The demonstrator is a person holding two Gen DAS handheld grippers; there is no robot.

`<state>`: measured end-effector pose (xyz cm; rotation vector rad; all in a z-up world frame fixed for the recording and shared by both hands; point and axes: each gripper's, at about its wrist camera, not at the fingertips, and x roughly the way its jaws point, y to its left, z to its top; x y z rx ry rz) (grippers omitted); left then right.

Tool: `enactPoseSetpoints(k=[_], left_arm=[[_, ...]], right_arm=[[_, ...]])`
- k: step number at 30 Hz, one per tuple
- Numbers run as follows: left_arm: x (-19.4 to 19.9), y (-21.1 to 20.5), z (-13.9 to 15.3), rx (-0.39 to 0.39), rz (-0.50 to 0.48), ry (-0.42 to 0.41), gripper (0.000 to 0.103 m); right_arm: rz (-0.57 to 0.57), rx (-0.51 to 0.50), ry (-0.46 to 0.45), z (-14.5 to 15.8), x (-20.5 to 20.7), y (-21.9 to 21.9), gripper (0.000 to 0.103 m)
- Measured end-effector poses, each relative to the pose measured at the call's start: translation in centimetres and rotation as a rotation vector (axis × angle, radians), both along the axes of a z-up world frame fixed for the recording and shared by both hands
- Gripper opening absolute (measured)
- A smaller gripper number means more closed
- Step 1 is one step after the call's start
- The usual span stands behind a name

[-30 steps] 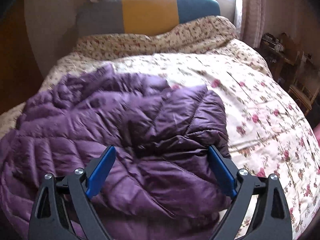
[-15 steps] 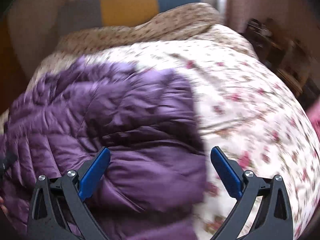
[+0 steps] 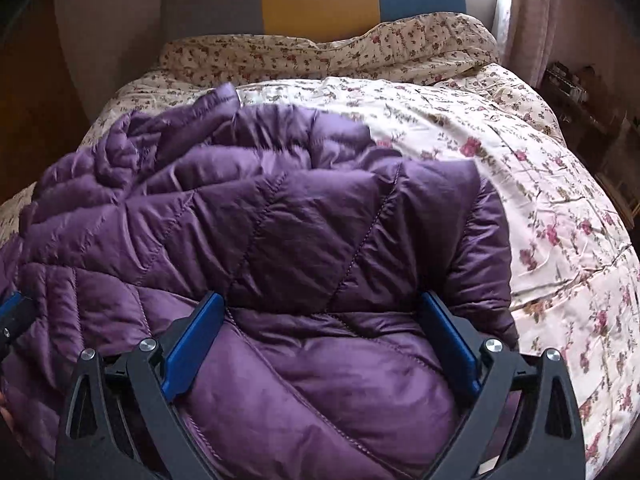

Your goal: Fold large clothes

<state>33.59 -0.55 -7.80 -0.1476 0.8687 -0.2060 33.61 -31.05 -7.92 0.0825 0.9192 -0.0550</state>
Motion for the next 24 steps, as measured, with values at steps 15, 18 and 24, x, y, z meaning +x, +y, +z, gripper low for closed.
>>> enactPoseSetpoints(k=[15,18,24], left_arm=[[0.0,-0.4,-1.5,0.032,0.014,-0.012,0.073],[-0.1,-0.4,-1.5,0.035,0.015,-0.013,0.073],[-0.6,0.6,-0.4,-0.003,0.053,-0.016,0.073]], right_arm=[[-0.001,-0.026,-0.010,-1.5,0.1,0.2,0.098],[-0.001,-0.028,-0.013,-1.5,0.0,0.2,0.098],[-0.001,-0.031,-0.011,-1.6,0.1,0.3,0.099]])
